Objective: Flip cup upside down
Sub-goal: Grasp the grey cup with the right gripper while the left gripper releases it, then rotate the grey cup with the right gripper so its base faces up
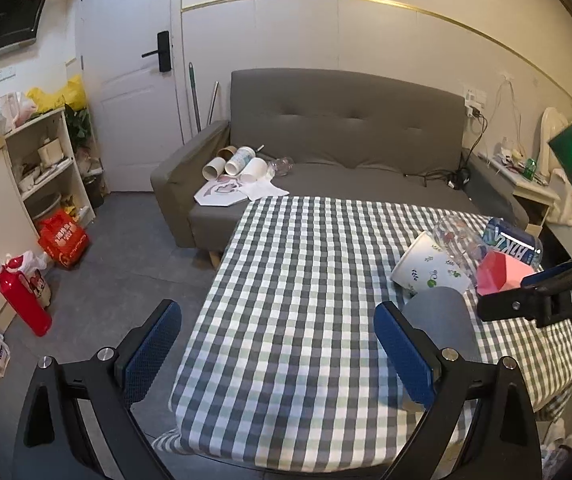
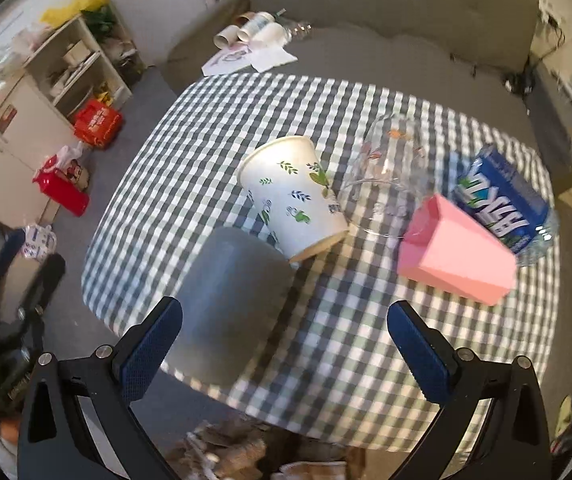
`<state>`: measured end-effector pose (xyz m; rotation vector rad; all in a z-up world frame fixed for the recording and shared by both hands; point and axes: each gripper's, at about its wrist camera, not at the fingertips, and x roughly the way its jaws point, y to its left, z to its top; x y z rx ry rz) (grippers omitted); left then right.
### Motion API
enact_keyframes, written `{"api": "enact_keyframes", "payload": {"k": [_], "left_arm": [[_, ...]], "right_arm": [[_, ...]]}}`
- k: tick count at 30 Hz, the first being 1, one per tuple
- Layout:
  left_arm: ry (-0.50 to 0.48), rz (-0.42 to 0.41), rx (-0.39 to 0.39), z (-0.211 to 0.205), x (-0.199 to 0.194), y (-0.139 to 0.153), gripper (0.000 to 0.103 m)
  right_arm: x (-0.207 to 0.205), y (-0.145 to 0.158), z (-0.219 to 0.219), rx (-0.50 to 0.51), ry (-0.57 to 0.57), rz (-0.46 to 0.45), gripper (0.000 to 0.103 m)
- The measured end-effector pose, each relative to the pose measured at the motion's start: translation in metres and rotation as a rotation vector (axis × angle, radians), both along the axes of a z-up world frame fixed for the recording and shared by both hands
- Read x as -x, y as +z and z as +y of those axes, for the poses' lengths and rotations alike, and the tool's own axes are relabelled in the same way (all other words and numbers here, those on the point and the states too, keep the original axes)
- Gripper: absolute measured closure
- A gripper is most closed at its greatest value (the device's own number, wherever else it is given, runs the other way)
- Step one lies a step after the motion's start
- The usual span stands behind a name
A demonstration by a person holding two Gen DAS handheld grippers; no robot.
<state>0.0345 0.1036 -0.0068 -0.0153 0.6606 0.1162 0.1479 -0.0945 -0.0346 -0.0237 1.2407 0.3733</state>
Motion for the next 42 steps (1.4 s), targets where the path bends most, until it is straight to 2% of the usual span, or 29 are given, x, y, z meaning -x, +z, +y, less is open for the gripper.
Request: {"api": "enact_keyframes", "payload": {"k": [6,16,19,21,22,26,30,42], "left_arm": [[0.005,0.035,0.071,0.014,-0.012,-0.018,0.004],[0.013,0.064,0.08,0.024,-0.023,-0.032,0.003],[0.011,0.067,0.08,0.026,-0.021,-0.035,0.004],[0.014,0.061,0.087,0.028,-0.02,-0.035,0.003],[0.014,0.057,0.098,0.029,-0.019,-0.034,0.003],[0.016,0.045,0.125,0.031,-0.017,-0.03,0.003],[0.009,0.041,0.1,0.027,-0.016,-0.026,0.003],[0.056,0.027,0.107,0.035,-0.01,-0.018,0.003]], "right_arm": [[-0.022,-0.022,0.017,-0.023,-0.012,0.089,0.0],[-0.045,-0.049,0.03,-0.077,-0.056,0.216,0.007],[-0.046,-0.057,0.032,-0.097,-0.059,0.247,0.012],[-0.045,-0.059,0.034,-0.11,-0.058,0.258,0.026],[-0.046,-0.06,0.033,-0.12,-0.063,0.262,0.026],[-0.044,-0.056,0.031,-0.124,-0.069,0.243,0.026],[-0.04,-0.041,0.032,-0.126,-0.049,0.194,0.026],[-0.02,-0.005,0.047,-0.133,0.089,0.028,0.028]]}}
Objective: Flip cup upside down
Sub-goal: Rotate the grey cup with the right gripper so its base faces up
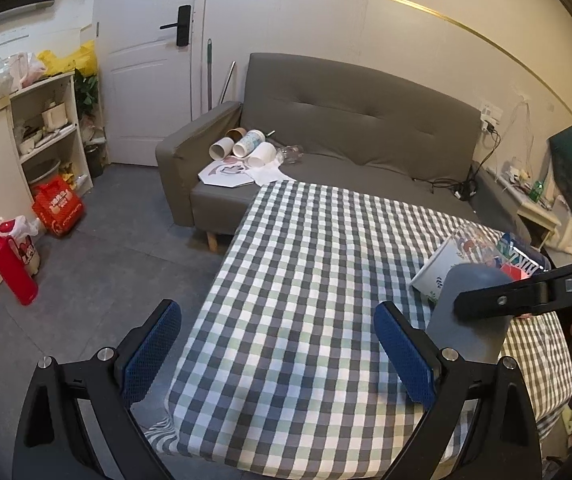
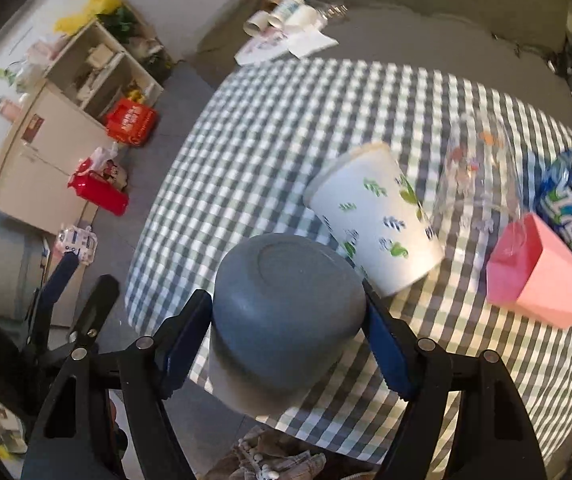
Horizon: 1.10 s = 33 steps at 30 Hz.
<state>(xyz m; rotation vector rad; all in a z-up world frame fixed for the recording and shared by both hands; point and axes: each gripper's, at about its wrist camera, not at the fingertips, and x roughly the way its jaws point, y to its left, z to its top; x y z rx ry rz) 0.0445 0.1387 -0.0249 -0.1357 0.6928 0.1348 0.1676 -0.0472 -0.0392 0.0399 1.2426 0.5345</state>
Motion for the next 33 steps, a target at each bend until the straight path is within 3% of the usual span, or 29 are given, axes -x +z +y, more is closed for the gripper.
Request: {"api": "enact_keyframes", "payload": {"k": [9,19,24,33], "left_arm": [[0.037,0.03,0.013,0.004,-0.005,-0.012,0.003],[0.08,0.054,-0.001,0.011,-0.018,-0.022,0.003],[0.104,0.071,0.014,0.017,-0.023,-0.029,0.003],[0.102,0.103,0.013,0.014,-0.029,-0.038,0.003]], "right_arm": [[0.019,0.036,0.03,0.112,0.127,-0.355,0.028],[0.013,0.026,0.067,0.161,0.222,-0.567,0.028],[0.009,0.013,0.076,0.17,0.259,-0.626,0.028],[0.014,-0.011,0.08,0.195,0.339,-0.598,0.028]]}}
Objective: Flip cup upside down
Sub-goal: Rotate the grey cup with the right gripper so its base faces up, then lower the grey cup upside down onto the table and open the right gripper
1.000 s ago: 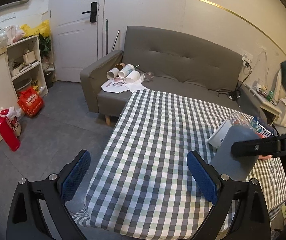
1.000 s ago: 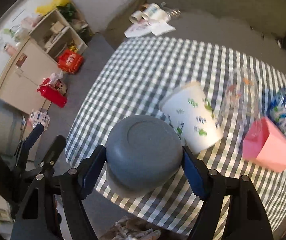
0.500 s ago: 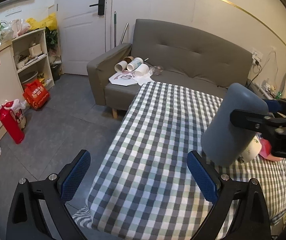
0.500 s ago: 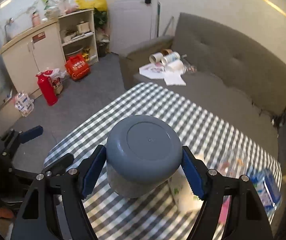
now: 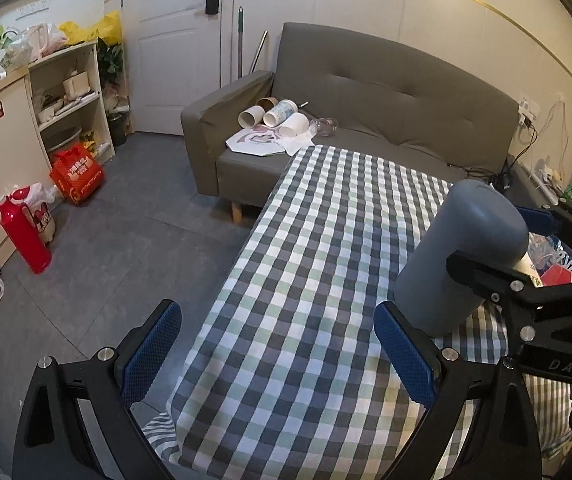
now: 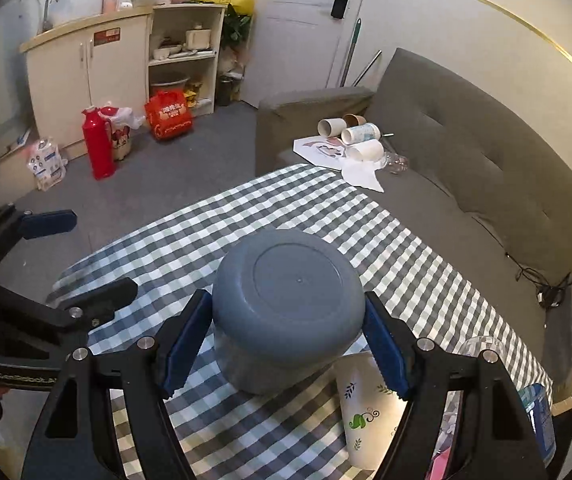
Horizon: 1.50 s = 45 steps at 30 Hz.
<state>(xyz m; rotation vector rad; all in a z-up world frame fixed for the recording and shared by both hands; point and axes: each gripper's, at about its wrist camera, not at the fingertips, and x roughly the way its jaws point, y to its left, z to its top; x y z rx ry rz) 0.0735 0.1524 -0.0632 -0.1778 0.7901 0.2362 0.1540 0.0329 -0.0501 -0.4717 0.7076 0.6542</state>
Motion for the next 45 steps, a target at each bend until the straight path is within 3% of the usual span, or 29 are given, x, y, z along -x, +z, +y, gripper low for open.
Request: {"api": "enact_keyframes", "payload": {"k": [17,25,38,41,45], "left_arm": [[0.015,0.008,-0.018,0.006,0.008,0.007,0.003],[0.014,-0.006,-0.051,-0.001,0.013,0.027,0.003],[-0.057,-0.137,-0.125,-0.058,0.044,0.096,0.003],[-0.065,-0.195,-0.194,-0.081,0.055,0.113,0.003],[-0.087,-0.257,-0.181,-0.099,0.066,0.126,0.003]], "right_arm": [[0.0,0.006,-0.012,-0.059,-0.038,0.056,0.025],[0.014,0.043,-0.032,-0.14,-0.072,0.014,0.022],[0.063,0.101,-0.108,-0.24,-0.179,-0.072,0.022],[0.075,0.108,-0.128,-0.263,-0.193,-0.077,0.022],[0.093,0.107,-0.154,-0.259,-0.211,-0.105,0.018]]}}
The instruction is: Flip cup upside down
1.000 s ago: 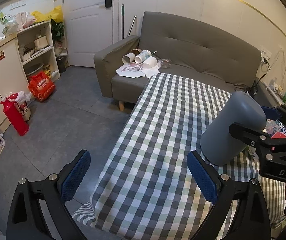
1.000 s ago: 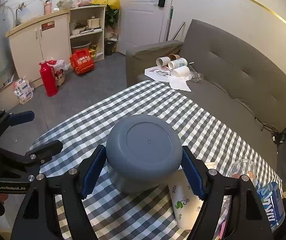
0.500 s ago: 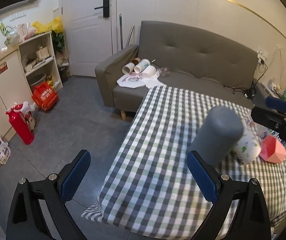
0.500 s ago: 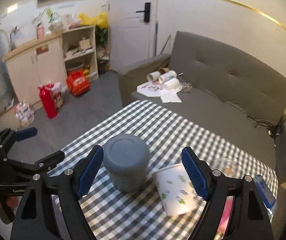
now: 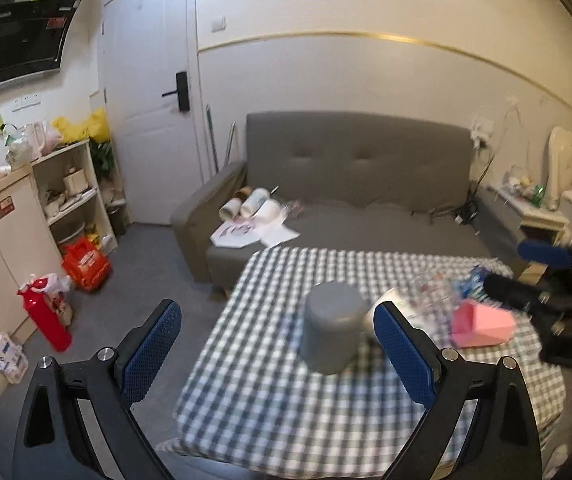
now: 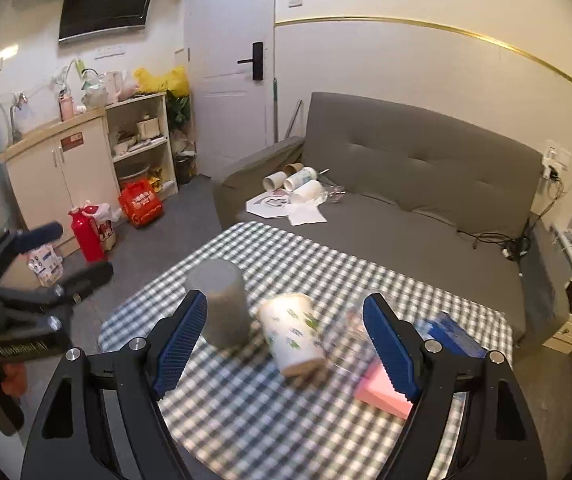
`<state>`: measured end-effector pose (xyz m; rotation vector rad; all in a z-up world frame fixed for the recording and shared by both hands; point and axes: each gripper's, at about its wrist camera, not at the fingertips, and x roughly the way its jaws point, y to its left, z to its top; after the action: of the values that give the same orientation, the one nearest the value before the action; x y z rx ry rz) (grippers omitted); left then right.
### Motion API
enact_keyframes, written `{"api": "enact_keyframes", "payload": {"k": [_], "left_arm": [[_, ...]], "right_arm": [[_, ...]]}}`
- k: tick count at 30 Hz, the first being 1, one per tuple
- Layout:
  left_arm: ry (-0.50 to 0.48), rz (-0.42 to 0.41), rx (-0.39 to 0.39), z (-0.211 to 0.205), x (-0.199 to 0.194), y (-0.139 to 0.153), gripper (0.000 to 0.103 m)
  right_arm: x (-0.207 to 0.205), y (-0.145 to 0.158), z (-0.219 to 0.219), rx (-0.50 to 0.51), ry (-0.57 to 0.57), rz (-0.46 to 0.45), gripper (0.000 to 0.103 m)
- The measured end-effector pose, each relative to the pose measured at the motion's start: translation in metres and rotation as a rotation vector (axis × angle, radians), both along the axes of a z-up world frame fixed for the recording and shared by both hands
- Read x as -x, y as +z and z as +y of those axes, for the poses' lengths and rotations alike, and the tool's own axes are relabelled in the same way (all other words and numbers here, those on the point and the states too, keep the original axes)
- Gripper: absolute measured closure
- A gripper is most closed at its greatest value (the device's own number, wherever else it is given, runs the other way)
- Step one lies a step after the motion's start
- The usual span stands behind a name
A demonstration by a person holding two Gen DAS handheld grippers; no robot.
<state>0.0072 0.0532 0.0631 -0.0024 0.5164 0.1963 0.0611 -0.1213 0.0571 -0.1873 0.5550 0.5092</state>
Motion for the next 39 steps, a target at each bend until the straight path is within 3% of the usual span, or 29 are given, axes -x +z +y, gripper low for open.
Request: {"api": "enact_keyframes", "payload": {"k": [2,8,11,14,21,39], "left_arm": [[-0.003,-0.023,0.009,-0.009,0.006,-0.002,0.0],[0.004,-0.026,0.064,-0.024,0.012,-0.019,0.0],[0.005,-0.032,0.045,-0.034,0.016,-0.029,0.0],[-0.001,-0.03,0.019,-0.044,0.019,-0.039,0.0],[-0.021,0.016,0.062,-0.045,0.019,-0.055,0.0],[-0.018,0.02,0.09,-0.032,0.021,-0.058,0.0]], "right_arm": [[0.004,-0.005,-0.01,-0.009,-0.012,0.004,0.009],[0.007,-0.028,-0.033,-0.012,-0.038,0.021,0.006],[0.006,-0.043,-0.04,-0.019,-0.05,0.034,0.0],[0.008,-0.056,-0.047,-0.036,-0.068,0.047,0.0],[0.011,-0.061,-0.043,-0.024,-0.075,0.03,0.0],[0.011,-0.063,-0.034,-0.002,-0.078,0.031,0.0]]}}
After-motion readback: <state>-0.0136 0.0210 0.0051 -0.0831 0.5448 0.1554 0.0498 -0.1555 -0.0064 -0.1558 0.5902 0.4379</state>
